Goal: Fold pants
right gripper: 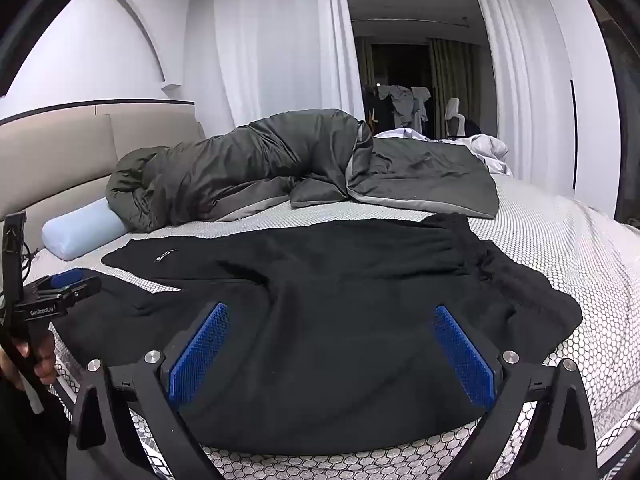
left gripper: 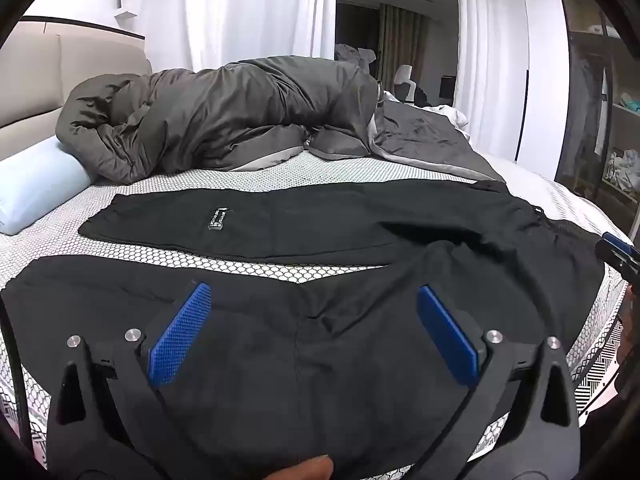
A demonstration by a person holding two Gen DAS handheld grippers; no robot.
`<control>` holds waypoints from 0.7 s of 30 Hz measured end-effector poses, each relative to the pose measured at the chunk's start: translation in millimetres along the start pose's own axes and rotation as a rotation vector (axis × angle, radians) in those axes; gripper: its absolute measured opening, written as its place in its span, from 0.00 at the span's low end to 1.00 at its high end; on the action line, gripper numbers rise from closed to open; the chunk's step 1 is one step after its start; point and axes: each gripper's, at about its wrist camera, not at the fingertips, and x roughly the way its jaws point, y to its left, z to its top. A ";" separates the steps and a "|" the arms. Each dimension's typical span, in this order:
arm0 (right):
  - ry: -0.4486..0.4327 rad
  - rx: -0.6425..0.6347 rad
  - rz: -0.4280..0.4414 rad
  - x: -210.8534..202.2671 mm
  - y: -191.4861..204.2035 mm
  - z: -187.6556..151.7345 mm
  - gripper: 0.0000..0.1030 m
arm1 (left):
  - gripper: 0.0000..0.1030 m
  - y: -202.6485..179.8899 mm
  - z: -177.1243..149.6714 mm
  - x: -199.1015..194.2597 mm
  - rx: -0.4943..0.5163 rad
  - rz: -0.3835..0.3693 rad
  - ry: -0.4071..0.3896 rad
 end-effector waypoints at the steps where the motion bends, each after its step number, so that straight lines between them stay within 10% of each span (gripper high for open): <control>1: 0.001 -0.006 0.000 -0.4 1.3 -0.5 1.00 | 1.00 0.1 -0.1 -0.4 0.000 0.003 -0.001; 21: 0.029 0.020 0.000 5.9 -8.5 0.6 1.00 | 1.00 -0.8 1.5 -4.2 0.010 0.004 0.000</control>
